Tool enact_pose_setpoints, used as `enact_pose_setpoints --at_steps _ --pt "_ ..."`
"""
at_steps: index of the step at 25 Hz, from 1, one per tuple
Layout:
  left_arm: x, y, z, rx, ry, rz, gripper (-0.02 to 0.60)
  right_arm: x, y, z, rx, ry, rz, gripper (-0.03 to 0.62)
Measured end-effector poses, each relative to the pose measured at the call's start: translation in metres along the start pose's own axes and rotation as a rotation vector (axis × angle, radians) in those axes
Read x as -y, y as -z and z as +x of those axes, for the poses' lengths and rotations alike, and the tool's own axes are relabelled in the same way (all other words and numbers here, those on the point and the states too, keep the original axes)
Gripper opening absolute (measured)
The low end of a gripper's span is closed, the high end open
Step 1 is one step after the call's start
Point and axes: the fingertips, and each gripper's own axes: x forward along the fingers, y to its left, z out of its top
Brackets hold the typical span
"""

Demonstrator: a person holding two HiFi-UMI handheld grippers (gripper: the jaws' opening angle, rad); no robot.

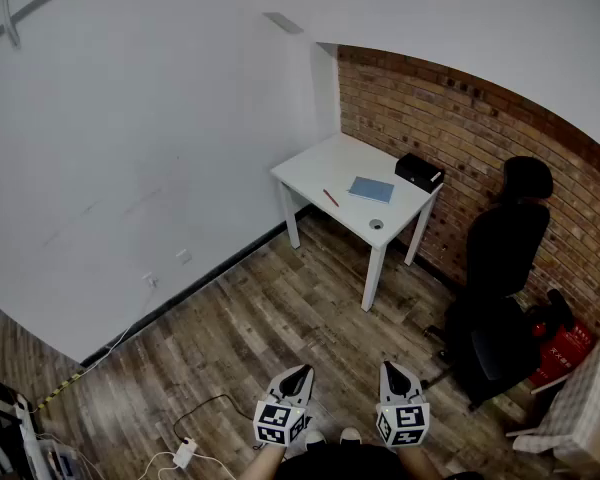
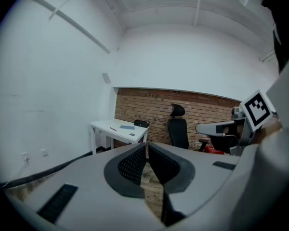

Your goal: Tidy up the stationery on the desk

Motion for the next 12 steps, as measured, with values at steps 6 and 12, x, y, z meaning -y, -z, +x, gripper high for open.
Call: enact_pose_setpoints --at_steps 6,12 --pt "-0.001 0.006 0.005 -0.015 0.016 0.016 0.031 0.004 0.009 0.000 0.016 0.010 0.030 0.023" --pt "-0.007 0.008 0.007 -0.028 0.030 0.013 0.031 0.003 0.014 0.001 0.005 0.032 0.037 0.024"
